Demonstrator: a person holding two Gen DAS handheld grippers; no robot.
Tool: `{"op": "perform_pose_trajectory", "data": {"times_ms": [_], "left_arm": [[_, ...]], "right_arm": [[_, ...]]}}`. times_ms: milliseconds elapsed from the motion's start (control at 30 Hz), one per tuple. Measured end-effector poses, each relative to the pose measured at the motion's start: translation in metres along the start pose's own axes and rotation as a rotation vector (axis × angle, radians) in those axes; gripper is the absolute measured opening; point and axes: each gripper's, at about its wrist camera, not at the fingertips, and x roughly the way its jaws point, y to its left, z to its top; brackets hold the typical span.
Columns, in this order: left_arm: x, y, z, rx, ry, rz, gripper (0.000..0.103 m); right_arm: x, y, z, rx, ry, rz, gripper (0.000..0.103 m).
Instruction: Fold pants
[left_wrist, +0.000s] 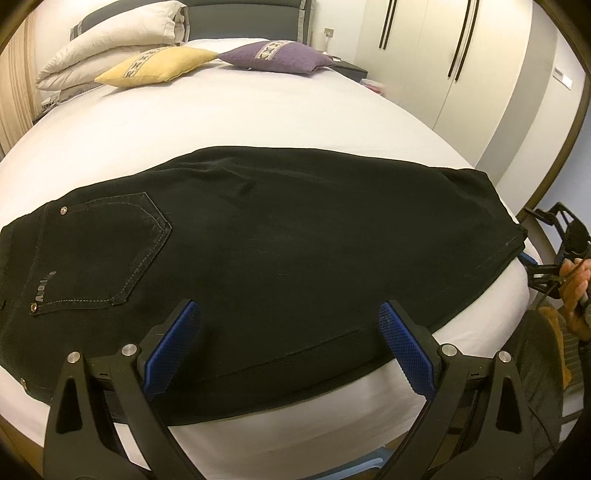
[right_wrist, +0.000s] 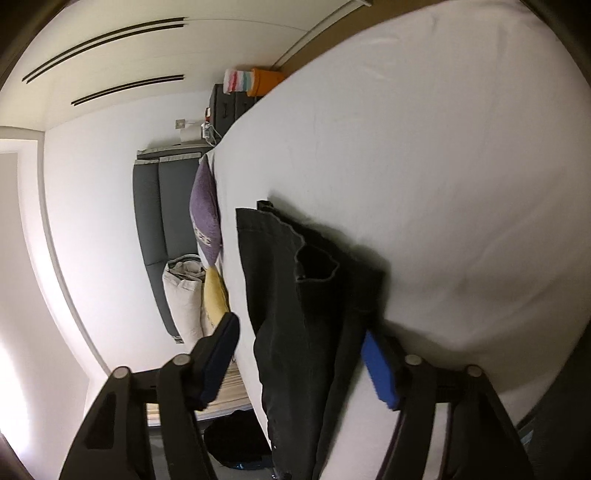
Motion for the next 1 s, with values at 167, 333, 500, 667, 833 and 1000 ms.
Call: {"op": "perform_pose_trajectory", "data": {"times_ms": [167, 333, 500, 667, 833, 1000], "left_arm": [[0.002, 0.001, -0.001, -0.008, 0.007, -0.010, 0.099], [0.005, -0.002, 0.000, -0.012, 0.014, -0.024, 0.099], [0.007, -0.004, 0.002, -0.016, 0.016, -0.036, 0.099], [0.015, 0.006, 0.002, -0.078, 0.034, -0.057, 0.099], [0.016, 0.026, 0.001, -0.166, 0.036, -0.090, 0.099], [0.013, 0.048, 0.005, -0.236, 0.014, -0.119, 0.099]], "right_arm": [[-0.002, -0.005, 0.000, 0.027, -0.020, 0.032, 0.061], [0.003, -0.013, 0.006, 0.053, -0.021, 0.052, 0.023], [-0.001, -0.014, 0.003, 0.031, -0.043, 0.039, 0.007], [-0.004, 0.002, -0.001, -0.038, -0.079, -0.005, 0.007], [-0.002, 0.038, -0.014, -0.193, -0.130, -0.075, 0.007], [0.036, 0.127, -0.083, -0.685, -0.090, -0.216, 0.007]]}}
